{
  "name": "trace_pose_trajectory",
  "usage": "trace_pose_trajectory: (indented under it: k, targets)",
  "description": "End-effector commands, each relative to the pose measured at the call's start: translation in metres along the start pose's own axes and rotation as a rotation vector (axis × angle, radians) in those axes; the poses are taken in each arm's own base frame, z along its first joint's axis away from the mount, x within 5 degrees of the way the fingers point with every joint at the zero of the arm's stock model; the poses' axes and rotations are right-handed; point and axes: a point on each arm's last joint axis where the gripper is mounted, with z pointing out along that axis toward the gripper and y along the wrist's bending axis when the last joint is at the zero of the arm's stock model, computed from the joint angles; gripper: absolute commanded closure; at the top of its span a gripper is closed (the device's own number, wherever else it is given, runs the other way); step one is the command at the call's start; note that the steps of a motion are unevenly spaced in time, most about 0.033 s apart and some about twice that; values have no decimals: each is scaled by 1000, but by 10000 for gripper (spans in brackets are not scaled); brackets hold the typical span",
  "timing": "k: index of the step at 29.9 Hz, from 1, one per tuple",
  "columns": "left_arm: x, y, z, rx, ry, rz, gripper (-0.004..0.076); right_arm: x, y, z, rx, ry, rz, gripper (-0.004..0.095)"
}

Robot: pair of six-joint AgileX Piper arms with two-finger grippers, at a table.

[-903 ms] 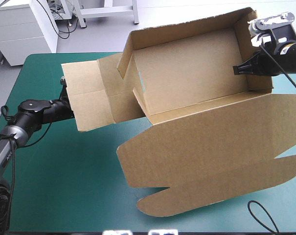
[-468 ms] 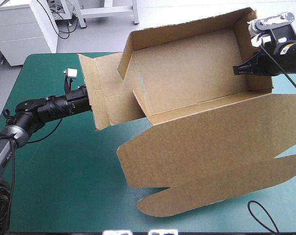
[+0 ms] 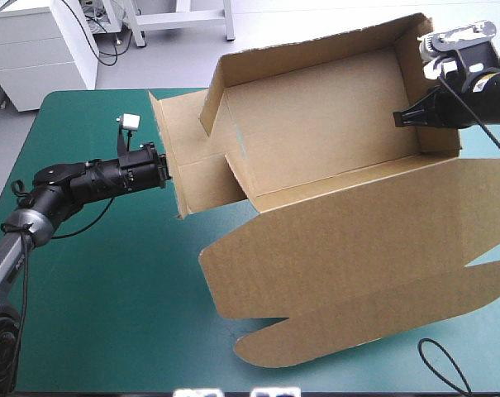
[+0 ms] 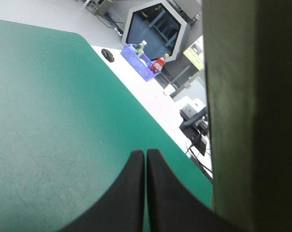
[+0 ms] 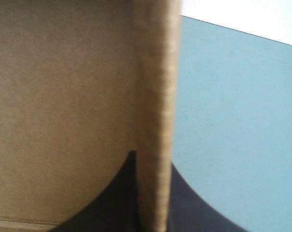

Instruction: Fold the box

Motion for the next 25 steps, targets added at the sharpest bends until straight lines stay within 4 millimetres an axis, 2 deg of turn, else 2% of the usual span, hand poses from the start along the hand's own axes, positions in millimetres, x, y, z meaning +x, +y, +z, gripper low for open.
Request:
trace_pose_trajectory:
  k: [1, 10, 19, 22, 25]
  targets:
    - [-17, -45, 6, 198, -19, 39, 731, -4, 2, -20, 10, -62, 1, 927]
    - [-37, -89, 15, 282, 1, 133, 731, -4, -4, -21, 74, -59, 2, 927]
    - [-38, -103, 11, 245, 74, 176, 722, -5, -5, -13, 66, -51, 14, 927]
    - [-39, -104, 11, 250, 68, 166, 649, -5, -5, -12, 61, -51, 15, 927]
    - [-40, -105, 12, 258, 51, 157, 509, -5, -4, -12, 54, -52, 18, 927]
